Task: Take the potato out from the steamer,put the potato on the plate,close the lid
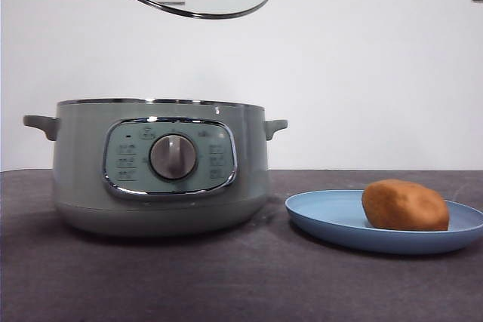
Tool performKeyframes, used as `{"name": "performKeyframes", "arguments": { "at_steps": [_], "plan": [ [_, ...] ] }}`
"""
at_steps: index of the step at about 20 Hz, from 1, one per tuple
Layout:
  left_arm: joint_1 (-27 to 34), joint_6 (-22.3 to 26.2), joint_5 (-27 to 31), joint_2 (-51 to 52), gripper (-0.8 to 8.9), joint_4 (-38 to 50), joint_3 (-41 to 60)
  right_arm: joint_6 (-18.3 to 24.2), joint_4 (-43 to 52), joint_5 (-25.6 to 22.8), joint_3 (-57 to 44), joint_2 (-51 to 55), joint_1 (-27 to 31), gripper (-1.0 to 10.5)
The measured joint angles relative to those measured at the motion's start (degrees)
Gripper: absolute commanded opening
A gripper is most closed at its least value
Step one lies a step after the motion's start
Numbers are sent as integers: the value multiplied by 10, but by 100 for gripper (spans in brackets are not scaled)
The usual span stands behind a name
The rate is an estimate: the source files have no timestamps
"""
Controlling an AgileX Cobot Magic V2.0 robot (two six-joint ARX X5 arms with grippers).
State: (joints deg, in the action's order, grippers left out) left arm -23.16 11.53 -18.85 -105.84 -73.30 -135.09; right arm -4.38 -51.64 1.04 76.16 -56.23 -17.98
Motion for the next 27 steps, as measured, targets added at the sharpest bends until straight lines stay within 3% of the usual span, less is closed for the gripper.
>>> {"name": "performKeyframes", "arguments": {
  "at_steps": [5,8,13,15,18,22,27],
  "plan": [
    [0,0,-2,25,-8,108,128,-17,-9,0,0,0,0,500],
    [0,-3,0,100,-8,206,282,-22,-9,0,0,-1,0,500],
    [-2,-46,35,243,-9,456,551,-23,-1,0,0,-1,0,500],
    [0,-51,42,247,-8,485,610,-23,-1,0,0,-1,0,500],
    [3,-56,44,228,-9,492,665,-23,-2,0,0,-1,0,500],
    [3,-58,43,229,-9,546,662,-23,-2,0,0,-1,0,500],
    [3,-58,27,207,-9,546,659,-26,-2,0,0,-1,0,500]
  ]
}}
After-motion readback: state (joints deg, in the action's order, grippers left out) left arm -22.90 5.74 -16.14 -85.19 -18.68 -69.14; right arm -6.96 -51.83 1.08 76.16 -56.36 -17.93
